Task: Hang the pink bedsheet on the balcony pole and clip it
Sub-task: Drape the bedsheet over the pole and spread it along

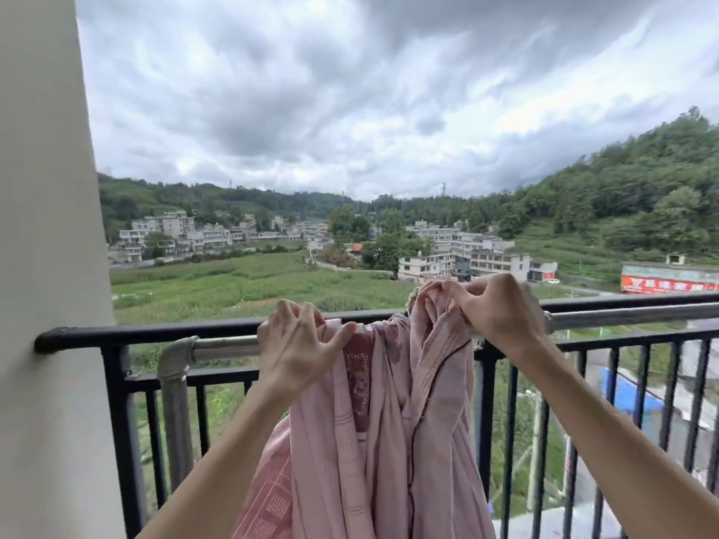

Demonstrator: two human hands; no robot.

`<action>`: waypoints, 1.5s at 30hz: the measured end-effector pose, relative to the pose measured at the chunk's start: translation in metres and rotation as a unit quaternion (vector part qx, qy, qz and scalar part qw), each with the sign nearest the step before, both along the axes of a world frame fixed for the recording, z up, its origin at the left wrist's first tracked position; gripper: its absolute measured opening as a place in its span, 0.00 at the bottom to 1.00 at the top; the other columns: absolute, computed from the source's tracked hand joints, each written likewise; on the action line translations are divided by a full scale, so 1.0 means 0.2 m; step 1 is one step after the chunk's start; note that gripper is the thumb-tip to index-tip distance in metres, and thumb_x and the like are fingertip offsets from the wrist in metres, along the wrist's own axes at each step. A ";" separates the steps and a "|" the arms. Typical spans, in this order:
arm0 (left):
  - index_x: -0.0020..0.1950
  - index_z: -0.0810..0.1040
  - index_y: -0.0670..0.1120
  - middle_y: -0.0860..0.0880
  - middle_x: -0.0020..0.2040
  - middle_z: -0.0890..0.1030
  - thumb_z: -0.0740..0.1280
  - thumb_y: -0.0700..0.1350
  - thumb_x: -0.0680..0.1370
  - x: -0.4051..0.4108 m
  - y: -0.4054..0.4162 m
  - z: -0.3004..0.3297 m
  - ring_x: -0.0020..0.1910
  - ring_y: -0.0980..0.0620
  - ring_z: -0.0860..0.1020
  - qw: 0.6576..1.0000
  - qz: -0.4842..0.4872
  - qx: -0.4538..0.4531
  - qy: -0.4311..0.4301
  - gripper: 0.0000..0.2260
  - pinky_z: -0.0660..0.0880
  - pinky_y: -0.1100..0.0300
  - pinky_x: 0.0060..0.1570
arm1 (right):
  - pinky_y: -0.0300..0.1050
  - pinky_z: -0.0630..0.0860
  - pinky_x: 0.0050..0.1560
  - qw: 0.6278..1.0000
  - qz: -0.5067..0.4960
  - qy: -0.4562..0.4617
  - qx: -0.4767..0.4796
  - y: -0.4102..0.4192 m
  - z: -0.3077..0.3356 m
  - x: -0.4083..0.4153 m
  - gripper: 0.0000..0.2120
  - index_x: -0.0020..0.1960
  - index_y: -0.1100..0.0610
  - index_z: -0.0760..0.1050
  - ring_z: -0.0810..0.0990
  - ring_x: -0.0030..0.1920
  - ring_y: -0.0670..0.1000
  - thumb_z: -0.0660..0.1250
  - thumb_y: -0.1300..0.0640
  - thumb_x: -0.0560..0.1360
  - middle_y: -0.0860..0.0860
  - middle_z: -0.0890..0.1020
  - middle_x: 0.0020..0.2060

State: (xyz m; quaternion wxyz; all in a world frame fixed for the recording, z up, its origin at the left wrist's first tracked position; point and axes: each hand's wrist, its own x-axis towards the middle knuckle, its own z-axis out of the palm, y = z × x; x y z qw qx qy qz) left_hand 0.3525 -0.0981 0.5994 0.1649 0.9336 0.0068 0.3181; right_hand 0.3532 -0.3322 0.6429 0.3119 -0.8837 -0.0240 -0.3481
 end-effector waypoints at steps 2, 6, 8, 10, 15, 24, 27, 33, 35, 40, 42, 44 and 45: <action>0.49 0.68 0.49 0.48 0.50 0.63 0.58 0.66 0.73 0.00 -0.03 -0.02 0.51 0.51 0.65 1.000 0.004 0.016 -0.009 0.21 0.63 0.53 0.60 | 0.40 0.73 0.36 0.993 -0.033 -0.101 -0.052 0.05 0.00 -0.08 0.16 0.49 0.61 0.79 0.80 0.36 0.52 0.66 0.47 0.75 0.54 0.84 0.39; 0.50 0.75 0.47 0.49 0.47 0.68 0.61 0.56 0.77 -0.03 -0.05 -0.01 0.49 0.49 0.72 0.999 -0.029 -0.009 -0.043 0.14 0.69 0.53 0.57 | 0.51 0.73 0.58 0.980 0.102 -0.122 -0.120 0.24 -0.06 -0.10 0.13 0.58 0.59 0.76 0.77 0.55 0.53 0.62 0.53 0.77 0.54 0.80 0.55; 0.50 0.77 0.45 0.49 0.46 0.68 0.62 0.51 0.77 -0.04 -0.03 -0.01 0.48 0.48 0.74 0.996 -0.050 -0.027 -0.071 0.11 0.72 0.52 0.55 | 0.50 0.72 0.61 0.971 0.177 -0.082 -0.142 0.34 -0.09 -0.08 0.16 0.63 0.58 0.73 0.75 0.59 0.53 0.60 0.54 0.79 0.54 0.77 0.60; 0.50 0.78 0.42 0.48 0.47 0.69 0.63 0.48 0.77 -0.03 -0.01 -0.02 0.51 0.47 0.73 0.992 -0.061 -0.053 -0.101 0.10 0.72 0.54 0.54 | 0.49 0.68 0.65 0.960 0.231 -0.033 -0.153 0.43 -0.13 -0.04 0.19 0.68 0.57 0.69 0.72 0.64 0.54 0.58 0.52 0.79 0.54 0.75 0.64; 0.45 0.77 0.43 0.49 0.43 0.77 0.64 0.46 0.77 -0.06 0.07 -0.02 0.48 0.49 0.72 0.984 -0.017 -0.099 -0.148 0.07 0.63 0.55 0.52 | 0.46 0.52 0.65 0.952 0.177 -0.014 -0.250 0.48 -0.31 0.10 0.22 0.71 0.46 0.62 0.66 0.66 0.51 0.53 0.41 0.78 0.47 0.74 0.63; 0.48 0.75 0.43 0.49 0.38 0.78 0.61 0.44 0.79 -0.09 0.45 0.13 0.37 0.51 0.76 0.878 -0.019 -0.457 -0.140 0.06 0.71 0.60 0.33 | 0.48 0.54 0.58 0.962 0.099 -0.072 -0.246 0.55 -0.38 0.17 0.39 0.65 0.47 0.68 0.70 0.60 0.51 0.32 0.29 0.70 0.46 0.77 0.58; 0.43 0.76 0.44 0.48 0.37 0.77 0.61 0.44 0.79 -0.10 0.51 0.12 0.41 0.47 0.76 0.856 -0.042 -0.506 -0.093 0.07 0.74 0.54 0.41 | 0.52 0.58 0.58 0.963 0.065 -0.087 -0.245 0.59 -0.38 0.14 0.34 0.59 0.51 0.74 0.74 0.56 0.54 0.40 0.33 0.73 0.50 0.81 0.53; 0.42 0.79 0.40 0.51 0.29 0.83 0.67 0.41 0.75 -0.20 0.54 0.13 0.28 0.56 0.80 0.856 -0.131 -0.498 -0.032 0.05 0.77 0.65 0.28 | 0.62 0.45 0.71 0.954 0.173 -0.073 -0.235 0.80 -0.30 0.03 0.25 0.69 0.49 0.67 0.69 0.67 0.51 0.55 0.38 0.76 0.48 0.76 0.63; 0.41 0.80 0.40 0.50 0.30 0.83 0.68 0.42 0.74 -0.21 0.55 0.14 0.29 0.57 0.81 0.859 -0.130 -0.495 -0.028 0.06 0.77 0.66 0.29 | 0.58 0.56 0.69 0.937 0.234 -0.099 -0.240 0.92 -0.30 0.03 0.22 0.67 0.47 0.70 0.74 0.62 0.52 0.53 0.40 0.78 0.48 0.79 0.59; 0.40 0.79 0.41 0.46 0.34 0.81 0.68 0.43 0.75 -0.23 0.66 0.11 0.35 0.50 0.79 0.825 -0.098 -0.555 -0.039 0.06 0.79 0.56 0.42 | 0.42 0.72 0.44 0.936 0.224 -0.216 -0.167 0.83 -0.34 0.13 0.19 0.46 0.50 0.83 0.84 0.41 0.49 0.54 0.46 0.76 0.45 0.86 0.41; 0.43 0.78 0.41 0.45 0.36 0.80 0.67 0.42 0.76 -0.23 0.70 0.09 0.36 0.49 0.78 0.813 -0.094 -0.573 -0.041 0.05 0.78 0.54 0.42 | 0.41 0.71 0.44 0.941 0.179 -0.244 -0.150 0.70 -0.37 0.17 0.17 0.41 0.54 0.82 0.83 0.37 0.51 0.56 0.49 0.76 0.47 0.85 0.36; 0.45 0.78 0.41 0.46 0.36 0.79 0.66 0.42 0.76 -0.21 0.72 0.08 0.35 0.51 0.77 0.809 -0.089 -0.580 -0.036 0.05 0.76 0.57 0.37 | 0.43 0.76 0.43 0.944 0.154 -0.250 -0.148 0.61 -0.39 0.19 0.17 0.39 0.57 0.80 0.83 0.36 0.53 0.56 0.51 0.77 0.49 0.84 0.34; 0.47 0.78 0.41 0.46 0.37 0.78 0.66 0.43 0.76 -0.20 0.72 0.07 0.35 0.51 0.76 0.812 -0.081 -0.578 -0.036 0.05 0.75 0.57 0.36 | 0.44 0.77 0.42 0.945 0.145 -0.251 -0.149 0.60 -0.39 0.20 0.17 0.39 0.58 0.80 0.83 0.35 0.53 0.56 0.52 0.76 0.50 0.84 0.33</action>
